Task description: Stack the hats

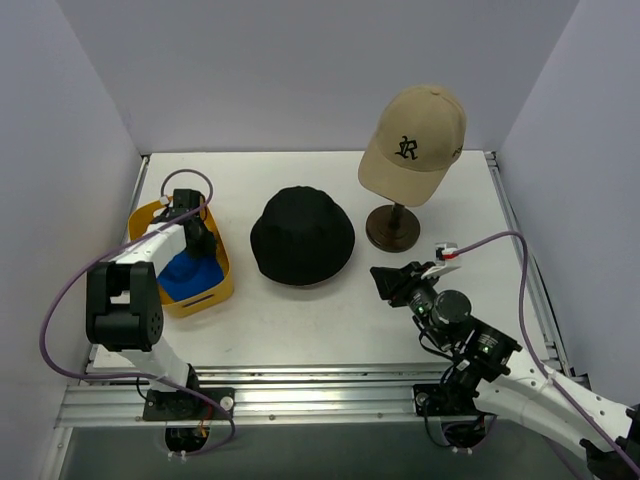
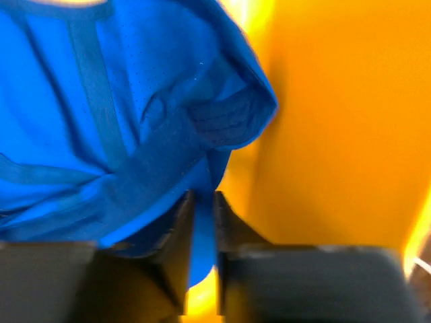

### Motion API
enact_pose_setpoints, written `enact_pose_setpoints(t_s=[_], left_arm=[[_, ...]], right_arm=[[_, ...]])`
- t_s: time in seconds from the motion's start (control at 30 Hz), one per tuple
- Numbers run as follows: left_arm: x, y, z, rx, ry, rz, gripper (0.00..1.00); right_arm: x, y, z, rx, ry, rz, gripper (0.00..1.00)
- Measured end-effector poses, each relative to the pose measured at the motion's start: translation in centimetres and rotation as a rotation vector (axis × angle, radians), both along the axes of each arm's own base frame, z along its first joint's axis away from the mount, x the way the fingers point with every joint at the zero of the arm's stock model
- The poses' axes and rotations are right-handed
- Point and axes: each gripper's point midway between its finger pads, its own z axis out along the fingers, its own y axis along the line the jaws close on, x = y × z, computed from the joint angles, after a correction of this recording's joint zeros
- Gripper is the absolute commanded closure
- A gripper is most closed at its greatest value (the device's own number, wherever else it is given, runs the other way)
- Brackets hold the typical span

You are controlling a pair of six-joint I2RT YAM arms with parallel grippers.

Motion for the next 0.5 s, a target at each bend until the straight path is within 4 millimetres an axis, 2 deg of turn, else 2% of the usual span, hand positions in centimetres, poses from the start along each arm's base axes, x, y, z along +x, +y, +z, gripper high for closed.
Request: enact_pose_setpoints(t_s=[0.07,0.1,0.2,0.27,0.37,0.5], left_arm=[[-0.1,0.2,-0.8,0.006,0.019,0.011,0.94],[-0.1,0.3,-0.9,0.011,0.023,0.02,0.97],[-0.3,0.7,-0.2,0.032,0.028,0.038,0.98],[-0.2,1.1,1.4,0.048,0.01,0.046,0.98],[0.1,1.5,6.6,0.066,-0.1,0.048,0.98],[-0.5,1.7,16.1,0.067,-0.329,0.05,0.98]], right_arm=[[-0.1,-0.2,0.0,-0.005,0.0,-0.002,0.76],[-0.2,-0.3,0.1,-0.007,0.0,-0.003,0.76],[-0.4,-0.5,0.2,-0.011,-0.001,0.0,0.76],[-0.4,-0.4,0.6,-0.019,-0.004,0.002,0.76],[-0.3,-0.2,1.5,-0.029,-0.013,0.011,0.75],[-0.2,0.2,2.0,-0.035,-0.019,0.024,0.75]])
